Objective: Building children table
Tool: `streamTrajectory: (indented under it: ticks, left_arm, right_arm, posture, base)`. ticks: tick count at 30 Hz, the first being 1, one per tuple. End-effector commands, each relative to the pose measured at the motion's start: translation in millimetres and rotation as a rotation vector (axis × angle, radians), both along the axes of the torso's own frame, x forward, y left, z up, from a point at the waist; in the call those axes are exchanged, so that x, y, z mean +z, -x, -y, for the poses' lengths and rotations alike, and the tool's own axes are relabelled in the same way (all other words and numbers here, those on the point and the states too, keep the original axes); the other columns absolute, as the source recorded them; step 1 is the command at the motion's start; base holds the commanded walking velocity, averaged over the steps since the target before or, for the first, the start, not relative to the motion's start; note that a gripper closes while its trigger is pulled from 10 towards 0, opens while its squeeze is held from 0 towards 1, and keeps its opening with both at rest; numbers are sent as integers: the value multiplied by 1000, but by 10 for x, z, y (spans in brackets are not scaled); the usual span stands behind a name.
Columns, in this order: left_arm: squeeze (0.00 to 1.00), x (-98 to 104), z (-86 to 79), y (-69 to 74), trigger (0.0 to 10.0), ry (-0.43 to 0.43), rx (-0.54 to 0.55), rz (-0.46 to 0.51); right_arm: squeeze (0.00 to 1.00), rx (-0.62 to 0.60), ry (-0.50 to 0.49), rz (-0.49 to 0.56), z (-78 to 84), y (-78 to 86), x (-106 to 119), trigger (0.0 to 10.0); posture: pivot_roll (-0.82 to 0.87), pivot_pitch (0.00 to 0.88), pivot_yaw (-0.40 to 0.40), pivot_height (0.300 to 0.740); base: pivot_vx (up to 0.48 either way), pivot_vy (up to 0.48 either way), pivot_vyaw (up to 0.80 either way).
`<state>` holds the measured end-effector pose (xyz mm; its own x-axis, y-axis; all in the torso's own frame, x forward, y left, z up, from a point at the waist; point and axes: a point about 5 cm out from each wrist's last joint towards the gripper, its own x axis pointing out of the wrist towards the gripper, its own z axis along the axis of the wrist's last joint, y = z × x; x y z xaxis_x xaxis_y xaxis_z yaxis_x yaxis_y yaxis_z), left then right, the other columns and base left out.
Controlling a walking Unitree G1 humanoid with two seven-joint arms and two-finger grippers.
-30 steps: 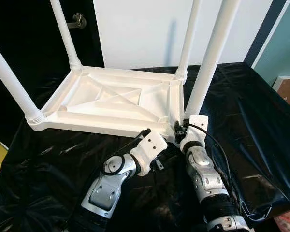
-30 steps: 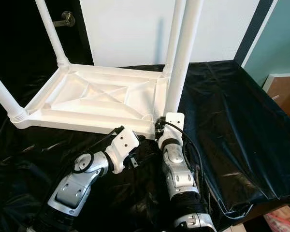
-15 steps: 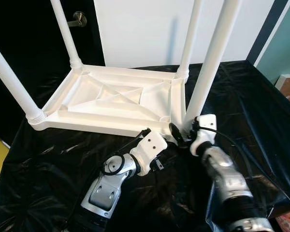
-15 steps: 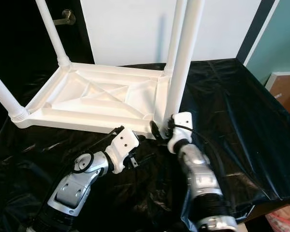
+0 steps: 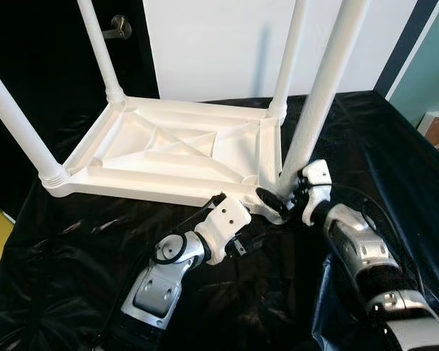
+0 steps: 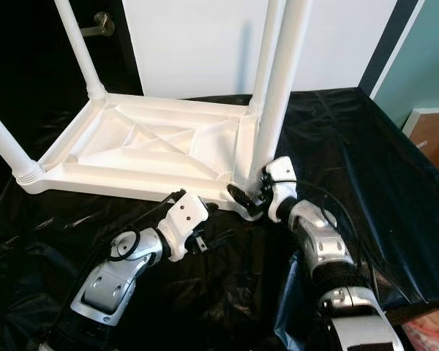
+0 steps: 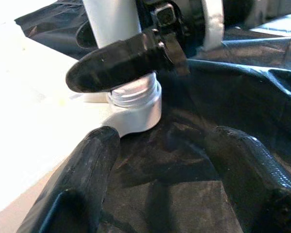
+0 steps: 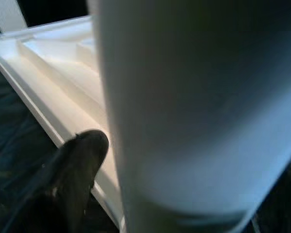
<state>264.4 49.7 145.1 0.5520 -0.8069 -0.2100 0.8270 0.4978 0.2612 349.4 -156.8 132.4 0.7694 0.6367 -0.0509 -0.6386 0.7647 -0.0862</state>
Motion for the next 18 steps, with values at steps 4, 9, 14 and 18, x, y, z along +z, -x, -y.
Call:
streamTrajectory:
  ticks: [4, 9, 14, 18]
  left_arm:
    - [0, 66, -34, -58, 10000, 0, 71, 42]
    - [0, 82, -58, -64, 10000, -5, 78, 49]
    - [0, 97, -45, -59, 10000, -5, 76, 54]
    - [0, 88, -26, -43, 10000, -7, 72, 53]
  right_arm:
    - [0, 68, 56, -41, -73, -29, -95, 0]
    - [0, 83, 61, -53, -59, -23, -138, 0]
    - [0, 93, 57, -71, -34, 5, -190, 0]
    - [0, 93, 55, -81, -25, 15, -227, 10000]
  posture:
    - [49, 29, -36, 740]
    - [66, 34, -34, 740]
    - [70, 36, -35, 740]
    - [69, 39, -40, 740]
  base:
    - [0, 0, 0]
    - [0, 0, 0]
    - [0, 0, 0]
    - [0, 0, 0]
